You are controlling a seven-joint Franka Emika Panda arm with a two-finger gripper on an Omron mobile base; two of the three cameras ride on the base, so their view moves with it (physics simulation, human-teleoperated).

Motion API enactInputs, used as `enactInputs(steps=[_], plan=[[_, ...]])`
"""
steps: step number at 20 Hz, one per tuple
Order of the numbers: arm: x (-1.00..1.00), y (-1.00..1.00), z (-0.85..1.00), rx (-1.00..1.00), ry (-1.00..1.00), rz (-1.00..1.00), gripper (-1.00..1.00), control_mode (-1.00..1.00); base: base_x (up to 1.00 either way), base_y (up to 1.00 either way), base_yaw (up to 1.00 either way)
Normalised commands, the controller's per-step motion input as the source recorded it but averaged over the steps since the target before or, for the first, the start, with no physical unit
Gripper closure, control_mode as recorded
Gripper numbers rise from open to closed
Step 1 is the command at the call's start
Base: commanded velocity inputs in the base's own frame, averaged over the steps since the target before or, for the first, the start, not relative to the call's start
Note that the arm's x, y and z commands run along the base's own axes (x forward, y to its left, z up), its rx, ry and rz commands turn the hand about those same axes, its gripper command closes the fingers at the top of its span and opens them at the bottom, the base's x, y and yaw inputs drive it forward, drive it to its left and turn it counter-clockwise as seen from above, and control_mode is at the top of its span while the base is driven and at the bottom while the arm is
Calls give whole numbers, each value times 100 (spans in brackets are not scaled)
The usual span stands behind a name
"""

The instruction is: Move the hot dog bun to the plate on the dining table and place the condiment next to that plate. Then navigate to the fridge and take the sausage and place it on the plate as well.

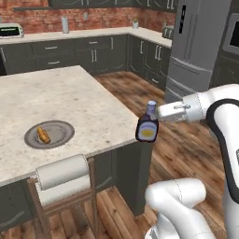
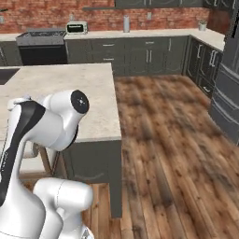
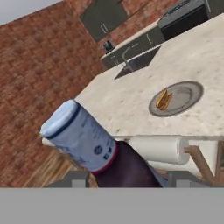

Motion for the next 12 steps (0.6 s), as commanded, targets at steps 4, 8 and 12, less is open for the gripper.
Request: enactInputs(steps=[4,8,12], plan=[[0,0,0,0,0,0,100,100,65,87,47],[0,0,0,0,0,0,100,100,88,24,33],[8,-17,-3,4,6,0,100,-100,53,-31,1]])
